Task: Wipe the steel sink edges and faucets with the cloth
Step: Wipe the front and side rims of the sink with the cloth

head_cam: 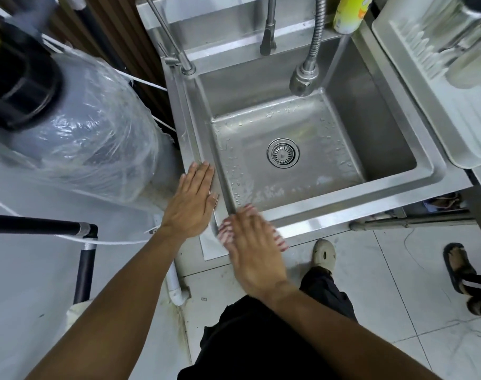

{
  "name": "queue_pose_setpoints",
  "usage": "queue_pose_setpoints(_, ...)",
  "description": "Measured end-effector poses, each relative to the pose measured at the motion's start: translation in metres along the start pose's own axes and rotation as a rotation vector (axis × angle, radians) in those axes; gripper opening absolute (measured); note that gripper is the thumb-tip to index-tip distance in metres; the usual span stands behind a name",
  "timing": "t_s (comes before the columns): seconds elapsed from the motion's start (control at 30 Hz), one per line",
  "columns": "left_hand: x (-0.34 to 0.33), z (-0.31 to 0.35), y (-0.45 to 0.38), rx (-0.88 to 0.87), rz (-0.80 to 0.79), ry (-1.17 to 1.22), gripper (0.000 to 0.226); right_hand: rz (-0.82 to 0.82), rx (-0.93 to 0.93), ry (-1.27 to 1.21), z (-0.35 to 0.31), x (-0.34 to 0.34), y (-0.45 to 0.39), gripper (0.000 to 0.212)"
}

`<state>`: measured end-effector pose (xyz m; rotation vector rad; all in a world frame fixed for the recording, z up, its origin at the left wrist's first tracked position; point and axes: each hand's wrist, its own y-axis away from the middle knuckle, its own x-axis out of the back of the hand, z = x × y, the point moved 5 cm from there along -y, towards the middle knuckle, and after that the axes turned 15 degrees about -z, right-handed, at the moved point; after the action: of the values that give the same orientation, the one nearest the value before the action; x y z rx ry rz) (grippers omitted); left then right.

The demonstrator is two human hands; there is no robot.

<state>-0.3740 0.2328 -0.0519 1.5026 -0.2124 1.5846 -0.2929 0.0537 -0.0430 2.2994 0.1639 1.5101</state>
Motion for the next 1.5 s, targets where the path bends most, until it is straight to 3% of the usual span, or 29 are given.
queue_pose_setpoints(0.13, 0.003, -0.001, -0.001, -0.040, -0.021, -0.017, 0.065, -0.046, 0.162, 0.069, -0.020, -0.011, -0.012, 0.063)
queue_pose_setpoints(0.23, 0.002, -0.001, -0.002, -0.035, -0.004, -0.009, 0.062, -0.065, 0.234, 0.115, 0.029, 0.007, 0.002, 0.059)
queue_pose_setpoints(0.3, 0.001, -0.001, -0.001, -0.026, 0.006, -0.010, 0.061, -0.019, 0.167, 0.097, 0.079, 0.024, 0.011, 0.056)
queue_pose_setpoints(0.4, 0.000, 0.000, -0.001, -0.012, 0.017, -0.016, 0.061, 0.110, -0.139, -0.012, 0.124, 0.037, 0.019, 0.055)
queue_pose_setpoints(0.5, 0.000, 0.000, -0.001, 0.002, 0.005, -0.035, 0.062, 0.180, -0.307, -0.091, 0.081, 0.030, 0.011, 0.058)
queue_pose_setpoints(0.63, 0.000, 0.000, -0.002, -0.023, -0.016, -0.036, 0.065, -0.015, 0.024, 0.005, -0.028, -0.003, -0.008, 0.059)
queue_pose_setpoints(0.7, 0.000, -0.002, -0.002, -0.035, -0.018, -0.038, 0.066, -0.014, 0.130, 0.015, -0.034, -0.010, -0.010, 0.062)
queue_pose_setpoints(0.77, -0.001, -0.002, -0.003, -0.040, -0.020, -0.038, 0.066, 0.018, 0.225, 0.047, -0.001, -0.002, -0.004, 0.060)
queue_pose_setpoints(0.83, -0.001, 0.000, -0.002, -0.024, -0.003, -0.025, 0.065, 0.011, 0.174, 0.045, 0.062, 0.018, 0.006, 0.058)
queue_pose_setpoints(0.97, -0.001, 0.000, -0.002, -0.009, -0.006, -0.006, 0.065, 0.097, -0.166, -0.032, 0.204, 0.068, 0.030, 0.054)
queue_pose_setpoints(1.03, 0.000, 0.001, -0.002, -0.009, -0.012, -0.003, 0.065, 0.195, -0.360, -0.118, 0.235, 0.081, 0.035, 0.056)
queue_pose_setpoints(1.1, 0.001, 0.001, 0.000, -0.009, -0.010, 0.006, 0.066, 0.269, -0.527, -0.217, 0.218, 0.078, 0.027, 0.059)
queue_pose_setpoints(1.17, 0.001, 0.001, 0.000, -0.012, -0.010, 0.018, 0.065, 0.292, -0.546, -0.243, 0.165, 0.064, 0.016, 0.061)
queue_pose_setpoints(1.37, 0.002, -0.005, 0.000, -0.035, -0.031, 0.106, 0.061, -0.047, -0.056, -0.245, -0.045, -0.012, -0.002, 0.070)
queue_pose_setpoints(1.5, 0.010, -0.012, 0.002, -0.026, -0.084, 0.303, 0.052, -0.239, -0.037, -0.255, -0.069, -0.017, -0.024, 0.073)
